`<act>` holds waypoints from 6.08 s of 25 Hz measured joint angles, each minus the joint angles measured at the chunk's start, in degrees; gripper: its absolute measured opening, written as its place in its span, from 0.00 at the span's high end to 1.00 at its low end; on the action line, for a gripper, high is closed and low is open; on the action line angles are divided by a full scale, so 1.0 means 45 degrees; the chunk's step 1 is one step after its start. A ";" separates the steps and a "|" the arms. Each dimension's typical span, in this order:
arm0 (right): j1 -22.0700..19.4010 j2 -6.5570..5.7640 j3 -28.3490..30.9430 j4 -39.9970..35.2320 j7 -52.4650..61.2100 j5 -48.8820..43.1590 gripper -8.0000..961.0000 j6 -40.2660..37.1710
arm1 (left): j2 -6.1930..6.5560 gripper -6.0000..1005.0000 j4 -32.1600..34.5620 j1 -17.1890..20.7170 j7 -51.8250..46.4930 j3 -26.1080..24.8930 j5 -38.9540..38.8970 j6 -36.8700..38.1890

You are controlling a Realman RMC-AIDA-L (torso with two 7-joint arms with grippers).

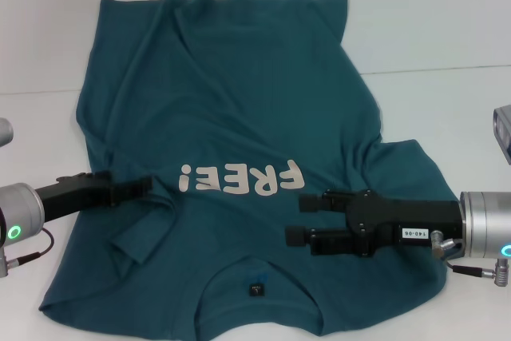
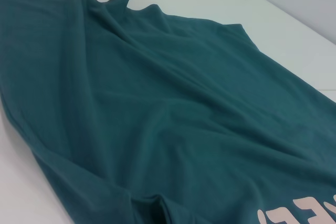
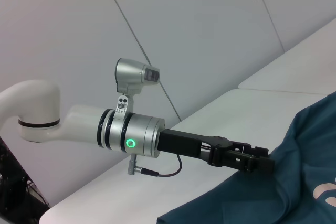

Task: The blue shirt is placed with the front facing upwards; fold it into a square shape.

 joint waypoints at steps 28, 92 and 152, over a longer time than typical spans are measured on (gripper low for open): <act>-0.0020 0.0000 0.0020 -0.0019 0.0000 -0.0002 0.08 -0.0007 | -0.0026 0.34 0.0205 -0.0024 -0.0109 0.0172 0.0365 -0.0248; -0.0010 0.0001 0.0039 -0.0175 0.0000 0.0038 0.08 -0.0021 | -0.0043 0.48 0.0924 0.0361 -0.0946 0.0543 -0.0012 0.0183; -0.0002 0.0000 0.0039 -0.0175 0.0000 0.0037 0.08 -0.0060 | -0.0020 0.49 0.1357 0.0334 -0.0977 0.1819 0.1015 -0.0790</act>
